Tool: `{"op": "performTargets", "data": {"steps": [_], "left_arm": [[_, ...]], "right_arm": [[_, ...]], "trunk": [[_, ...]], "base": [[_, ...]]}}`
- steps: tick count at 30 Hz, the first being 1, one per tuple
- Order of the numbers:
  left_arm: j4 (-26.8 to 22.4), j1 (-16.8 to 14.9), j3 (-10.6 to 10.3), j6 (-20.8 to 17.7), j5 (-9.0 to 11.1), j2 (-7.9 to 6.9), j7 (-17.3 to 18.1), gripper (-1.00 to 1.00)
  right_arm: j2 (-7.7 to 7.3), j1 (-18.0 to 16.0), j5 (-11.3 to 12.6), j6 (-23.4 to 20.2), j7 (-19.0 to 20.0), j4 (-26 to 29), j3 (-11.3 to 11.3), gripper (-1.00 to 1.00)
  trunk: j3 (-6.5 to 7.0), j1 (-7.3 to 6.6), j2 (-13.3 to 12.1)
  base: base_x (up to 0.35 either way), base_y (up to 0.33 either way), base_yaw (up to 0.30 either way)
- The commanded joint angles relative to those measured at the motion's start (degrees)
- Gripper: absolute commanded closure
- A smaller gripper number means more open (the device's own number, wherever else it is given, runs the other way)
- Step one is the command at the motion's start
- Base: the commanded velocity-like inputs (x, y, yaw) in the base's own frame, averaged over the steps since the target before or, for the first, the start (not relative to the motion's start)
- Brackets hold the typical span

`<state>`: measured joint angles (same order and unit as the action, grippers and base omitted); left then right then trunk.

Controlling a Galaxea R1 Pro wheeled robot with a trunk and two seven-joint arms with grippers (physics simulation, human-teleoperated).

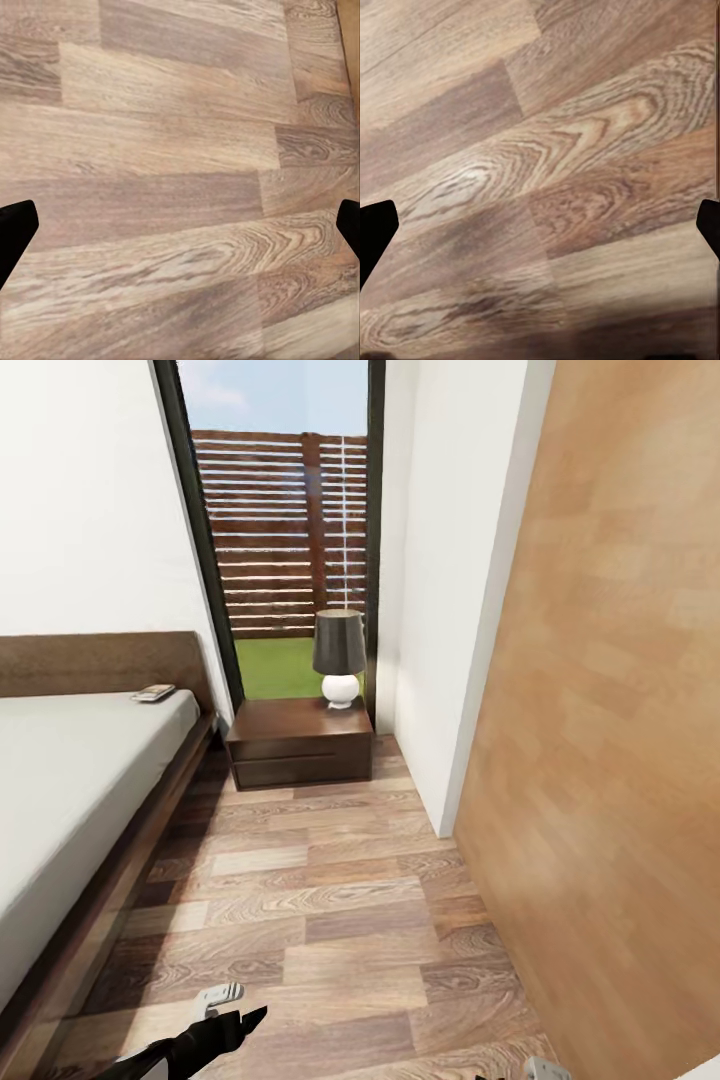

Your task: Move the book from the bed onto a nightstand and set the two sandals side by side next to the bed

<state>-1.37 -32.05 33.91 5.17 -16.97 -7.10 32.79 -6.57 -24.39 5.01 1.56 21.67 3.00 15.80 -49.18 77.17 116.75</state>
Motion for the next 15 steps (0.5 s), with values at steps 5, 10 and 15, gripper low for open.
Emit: {"op": "performTargets", "data": {"steps": [5, 10, 15], "left_arm": [[0.05, -0.03, 0.37, 0.36, -0.61, -0.02, 0.08, -1.0], [0.05, -0.03, 0.37, 0.36, -0.61, -0.02, 0.08, -1.0], [0.05, -0.03, 0.37, 0.36, -0.61, -0.02, 0.08, -1.0]], "right_arm": [[-0.02, -0.04, 0.52, 0.11, 0.23, -0.1, -0.06, -1.0], [-0.02, -0.04, 0.52, 0.11, 0.22, -0.1, -0.06, -1.0], [-0.02, -0.04, 0.52, 0.11, 0.22, -0.1, -0.06, -1.0]], "trunk": [[-0.05, 0.01, 0.02], [-0.05, 0.01, 0.02], [-0.05, 0.01, 0.02]], "base": [[0.198, -0.158, 0.0], [0.051, -0.042, 0.0], [0.014, -0.007, 0.0]]}}
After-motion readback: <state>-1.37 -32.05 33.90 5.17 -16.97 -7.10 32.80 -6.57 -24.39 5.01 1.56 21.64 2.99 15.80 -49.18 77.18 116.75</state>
